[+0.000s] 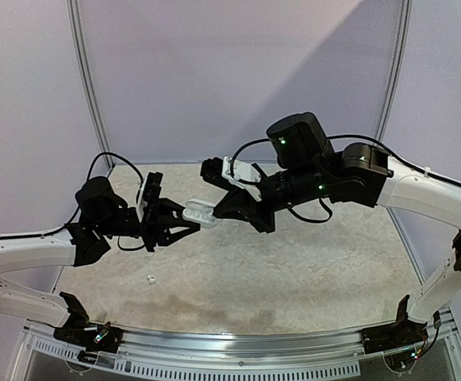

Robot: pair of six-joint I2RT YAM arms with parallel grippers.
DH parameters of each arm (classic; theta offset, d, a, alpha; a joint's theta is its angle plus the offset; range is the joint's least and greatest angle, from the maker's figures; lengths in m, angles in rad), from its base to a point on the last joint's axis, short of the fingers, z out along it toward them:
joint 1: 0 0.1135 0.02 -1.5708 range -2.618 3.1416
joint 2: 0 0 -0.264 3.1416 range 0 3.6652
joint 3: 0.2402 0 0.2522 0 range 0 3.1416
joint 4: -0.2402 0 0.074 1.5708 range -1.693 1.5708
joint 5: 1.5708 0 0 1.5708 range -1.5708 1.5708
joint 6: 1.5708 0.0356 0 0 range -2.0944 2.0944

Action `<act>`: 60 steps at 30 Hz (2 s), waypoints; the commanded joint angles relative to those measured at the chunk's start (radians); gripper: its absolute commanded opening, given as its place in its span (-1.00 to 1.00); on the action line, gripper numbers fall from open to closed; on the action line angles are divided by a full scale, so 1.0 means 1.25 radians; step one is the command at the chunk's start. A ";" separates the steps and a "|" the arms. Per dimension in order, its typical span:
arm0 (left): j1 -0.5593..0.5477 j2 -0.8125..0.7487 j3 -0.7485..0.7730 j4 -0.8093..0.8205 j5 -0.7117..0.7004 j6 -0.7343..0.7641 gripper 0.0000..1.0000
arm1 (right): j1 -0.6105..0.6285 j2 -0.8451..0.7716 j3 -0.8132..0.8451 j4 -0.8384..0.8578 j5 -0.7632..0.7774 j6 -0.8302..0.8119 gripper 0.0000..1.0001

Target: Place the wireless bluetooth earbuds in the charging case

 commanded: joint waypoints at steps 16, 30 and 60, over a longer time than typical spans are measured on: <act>0.000 0.019 0.015 0.065 0.029 0.086 -1.00 | 0.003 -0.071 -0.052 0.121 -0.053 0.054 -1.00; -0.004 0.018 0.010 0.074 0.037 0.102 -1.00 | 0.017 -0.072 -0.069 0.127 -0.011 0.055 -1.00; -0.008 0.001 0.007 0.047 0.010 0.114 -1.00 | 0.049 0.058 0.067 0.072 0.045 -0.049 -1.00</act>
